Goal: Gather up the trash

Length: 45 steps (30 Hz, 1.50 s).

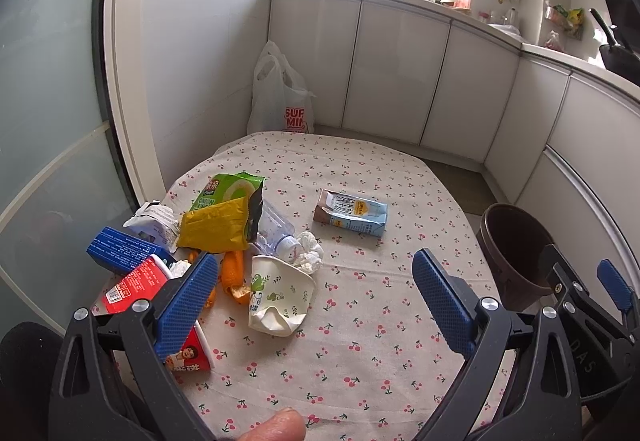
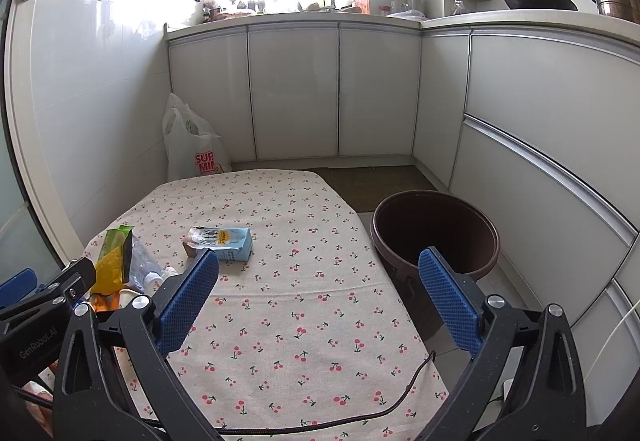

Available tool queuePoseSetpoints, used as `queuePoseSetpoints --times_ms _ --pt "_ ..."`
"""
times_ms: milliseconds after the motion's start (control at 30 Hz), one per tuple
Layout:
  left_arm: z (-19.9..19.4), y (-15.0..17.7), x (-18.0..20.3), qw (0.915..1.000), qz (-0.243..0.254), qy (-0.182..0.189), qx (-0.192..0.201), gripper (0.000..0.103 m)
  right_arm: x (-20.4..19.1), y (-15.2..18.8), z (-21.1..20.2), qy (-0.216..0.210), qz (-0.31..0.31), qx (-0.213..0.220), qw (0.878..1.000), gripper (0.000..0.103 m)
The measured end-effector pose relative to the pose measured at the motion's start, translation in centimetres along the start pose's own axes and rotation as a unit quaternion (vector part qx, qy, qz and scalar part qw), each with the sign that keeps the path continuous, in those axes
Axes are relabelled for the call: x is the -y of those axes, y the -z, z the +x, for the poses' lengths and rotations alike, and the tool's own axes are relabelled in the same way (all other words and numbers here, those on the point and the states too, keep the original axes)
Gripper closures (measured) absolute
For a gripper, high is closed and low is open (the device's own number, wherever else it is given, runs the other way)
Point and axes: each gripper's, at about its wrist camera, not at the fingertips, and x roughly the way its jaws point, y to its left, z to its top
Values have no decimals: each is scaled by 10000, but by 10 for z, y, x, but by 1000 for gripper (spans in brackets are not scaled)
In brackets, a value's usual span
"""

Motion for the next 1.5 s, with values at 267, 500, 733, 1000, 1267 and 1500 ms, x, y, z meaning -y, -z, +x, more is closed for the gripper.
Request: queuePoseSetpoints --times_ms 267,500,733,1000,1267,1500 --pt "2 2 0 10000 -28 -5 -39 8 -1 0 0 -5 2 -9 10000 7" --pt "1 3 1 10000 -23 -1 -48 8 0 0 0 -7 10 -11 10000 7" --pt "2 4 2 10000 -35 -6 -73 8 0 1 0 -11 12 -26 10000 7" --pt "3 5 1 9999 -55 2 -112 8 -1 3 0 -19 0 -43 10000 7" --pt "4 5 0 9999 -58 2 -131 8 -1 4 2 -28 -3 -62 10000 7" --pt "4 6 0 9999 -64 2 -142 8 0 4 2 -32 2 -72 10000 7"
